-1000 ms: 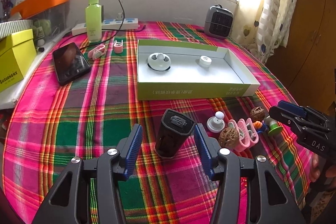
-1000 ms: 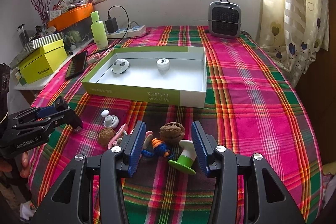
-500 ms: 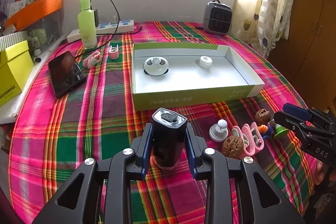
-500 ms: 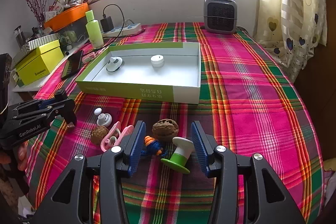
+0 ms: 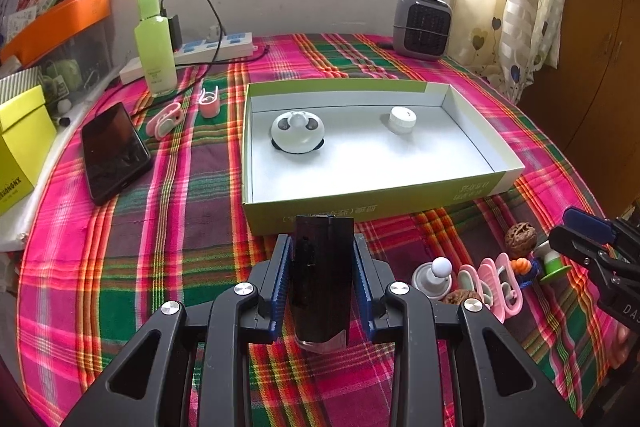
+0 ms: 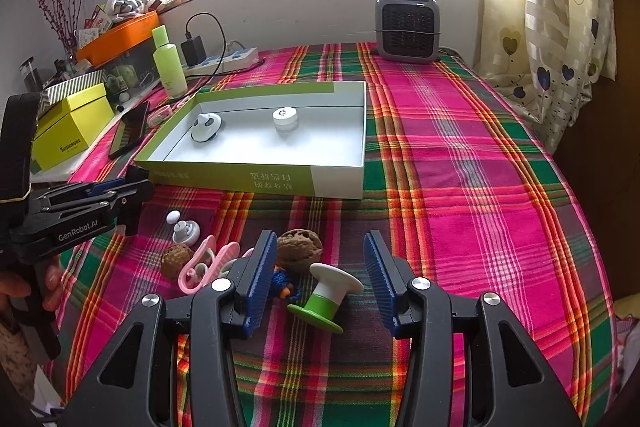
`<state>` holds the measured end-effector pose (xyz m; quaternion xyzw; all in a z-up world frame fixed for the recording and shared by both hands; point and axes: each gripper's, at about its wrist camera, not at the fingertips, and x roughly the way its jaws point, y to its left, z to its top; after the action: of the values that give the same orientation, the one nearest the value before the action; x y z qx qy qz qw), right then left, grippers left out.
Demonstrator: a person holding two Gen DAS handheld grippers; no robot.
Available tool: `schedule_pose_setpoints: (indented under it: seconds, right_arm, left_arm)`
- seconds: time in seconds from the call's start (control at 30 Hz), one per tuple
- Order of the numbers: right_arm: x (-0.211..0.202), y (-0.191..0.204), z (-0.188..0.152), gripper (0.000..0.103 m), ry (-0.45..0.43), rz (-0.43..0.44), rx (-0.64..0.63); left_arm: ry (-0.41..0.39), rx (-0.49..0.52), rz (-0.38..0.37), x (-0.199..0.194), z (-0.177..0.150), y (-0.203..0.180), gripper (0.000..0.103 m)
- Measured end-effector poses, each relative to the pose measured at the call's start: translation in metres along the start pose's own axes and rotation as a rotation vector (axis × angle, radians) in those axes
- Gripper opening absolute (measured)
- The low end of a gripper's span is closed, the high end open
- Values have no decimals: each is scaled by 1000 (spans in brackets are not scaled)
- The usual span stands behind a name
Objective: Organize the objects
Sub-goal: 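Grasp the black cylindrical gadget with the left gripper and lift it, then grasp the green-and-white spool with the right gripper while the left gripper holds the black gadget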
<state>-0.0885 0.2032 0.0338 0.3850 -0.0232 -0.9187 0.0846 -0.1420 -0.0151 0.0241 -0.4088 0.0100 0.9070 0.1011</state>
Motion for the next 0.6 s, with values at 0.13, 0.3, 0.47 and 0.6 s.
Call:
schedule_pose_setpoints:
  seconds: [0.13,0.3,0.47,0.6]
  right_arm:
    - [2,-3,0,46,5,-2,4]
    - [5,-7,0,46,12,-5,8]
    - [4,-13,0,46,11,-14,19]
    - [1,-24,-1,46,11,-27,39]
  left_arm:
    - [31,0,-2,8,-1,-2,27]
    - [51,7,8,15,-3,-5,27]
    - [65,-5,11,17,-5,-5,27]
    - [65,-15,8,16,-10,-5,27]
